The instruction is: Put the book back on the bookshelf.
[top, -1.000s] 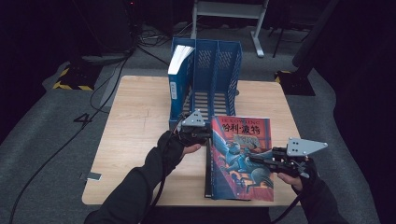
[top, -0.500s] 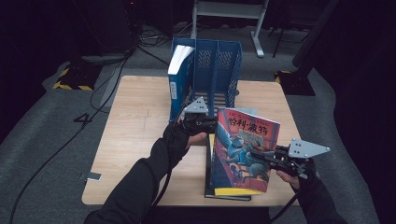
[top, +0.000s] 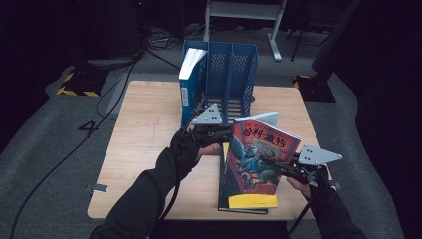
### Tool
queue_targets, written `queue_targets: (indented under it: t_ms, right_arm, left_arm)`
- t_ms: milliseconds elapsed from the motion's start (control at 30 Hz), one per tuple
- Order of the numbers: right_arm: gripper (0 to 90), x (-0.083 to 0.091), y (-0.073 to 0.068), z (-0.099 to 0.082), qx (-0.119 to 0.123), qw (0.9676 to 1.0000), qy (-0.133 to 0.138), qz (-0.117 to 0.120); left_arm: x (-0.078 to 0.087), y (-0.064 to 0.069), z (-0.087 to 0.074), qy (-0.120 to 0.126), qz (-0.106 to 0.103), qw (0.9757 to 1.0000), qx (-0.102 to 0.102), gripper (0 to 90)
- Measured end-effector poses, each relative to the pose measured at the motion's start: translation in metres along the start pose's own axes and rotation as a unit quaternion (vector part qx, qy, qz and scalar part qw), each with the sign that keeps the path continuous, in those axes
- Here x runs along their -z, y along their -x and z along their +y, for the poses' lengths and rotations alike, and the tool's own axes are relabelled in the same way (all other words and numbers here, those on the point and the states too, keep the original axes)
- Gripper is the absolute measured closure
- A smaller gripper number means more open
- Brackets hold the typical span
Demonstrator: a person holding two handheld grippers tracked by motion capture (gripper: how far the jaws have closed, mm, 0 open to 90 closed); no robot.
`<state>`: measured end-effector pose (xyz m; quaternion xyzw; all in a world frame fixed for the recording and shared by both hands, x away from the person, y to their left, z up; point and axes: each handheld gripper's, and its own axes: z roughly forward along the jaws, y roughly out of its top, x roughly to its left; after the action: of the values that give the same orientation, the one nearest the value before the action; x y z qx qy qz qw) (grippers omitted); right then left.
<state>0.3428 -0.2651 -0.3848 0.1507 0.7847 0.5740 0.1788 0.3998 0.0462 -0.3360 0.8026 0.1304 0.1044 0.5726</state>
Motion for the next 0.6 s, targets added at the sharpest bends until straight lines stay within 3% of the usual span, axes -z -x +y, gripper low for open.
queue_targets:
  t_ms: [167,300,433,467,600]
  right_arm:
    - [84.7,0.003,-0.007,0.000,0.016,0.9998,0.007,0.008]
    - [85.2,0.007,-0.012,0.000,0.036,0.9992,0.010,0.014]
    - [85.3,0.007,-0.013,-0.001,0.035,0.9992,0.014,0.012]
    - [85.2,0.007,-0.013,-0.001,0.038,0.9991,0.015,0.010]
    - [85.0,0.006,-0.016,0.000,0.050,0.9986,0.018,0.002]
  left_arm:
    - [0.009,0.011,-0.004,0.006,0.025,0.9997,-0.003,79.8]
    - [0.013,0.016,-0.005,0.009,0.031,0.9995,-0.005,74.9]
    - [0.012,0.019,-0.002,0.010,0.017,0.9997,-0.017,78.9]
    - [0.011,0.020,0.000,0.008,0.015,0.9996,-0.022,84.1]
    - [0.008,0.020,0.011,0.007,-0.008,0.9993,-0.036,85.0]
